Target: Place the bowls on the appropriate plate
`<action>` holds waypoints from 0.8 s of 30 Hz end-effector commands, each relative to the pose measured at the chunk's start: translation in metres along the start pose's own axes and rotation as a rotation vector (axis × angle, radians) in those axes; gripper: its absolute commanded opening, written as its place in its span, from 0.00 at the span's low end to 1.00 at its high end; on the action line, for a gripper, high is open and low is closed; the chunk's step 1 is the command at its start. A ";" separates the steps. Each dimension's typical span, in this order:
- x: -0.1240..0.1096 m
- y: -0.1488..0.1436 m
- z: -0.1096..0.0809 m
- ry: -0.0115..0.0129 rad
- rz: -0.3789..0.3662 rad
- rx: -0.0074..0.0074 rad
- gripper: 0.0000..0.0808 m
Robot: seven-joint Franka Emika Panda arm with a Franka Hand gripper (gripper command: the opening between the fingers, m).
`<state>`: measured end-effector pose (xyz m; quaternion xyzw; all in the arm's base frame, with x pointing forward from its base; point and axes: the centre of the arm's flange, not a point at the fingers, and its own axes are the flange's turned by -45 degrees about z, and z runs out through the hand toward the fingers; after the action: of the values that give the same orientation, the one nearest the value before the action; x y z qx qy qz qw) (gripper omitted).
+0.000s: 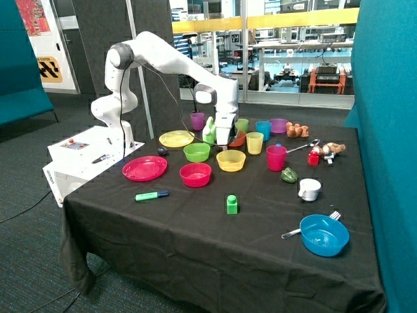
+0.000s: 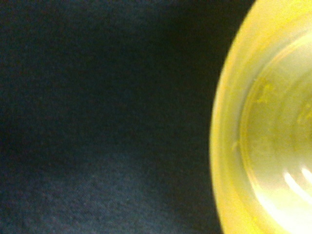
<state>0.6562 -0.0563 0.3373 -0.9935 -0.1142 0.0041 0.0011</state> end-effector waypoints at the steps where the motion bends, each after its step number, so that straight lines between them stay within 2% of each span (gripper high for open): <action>1: 0.000 -0.009 0.009 0.0078 -0.013 -0.0032 0.57; 11: 0.003 -0.019 0.009 0.0078 -0.027 -0.0033 0.56; 18: 0.006 -0.012 0.009 0.0078 -0.002 -0.0032 0.55; 24: 0.005 -0.007 0.016 0.0078 0.014 -0.0031 0.54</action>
<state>0.6575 -0.0441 0.3276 -0.9933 -0.1153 -0.0001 0.0002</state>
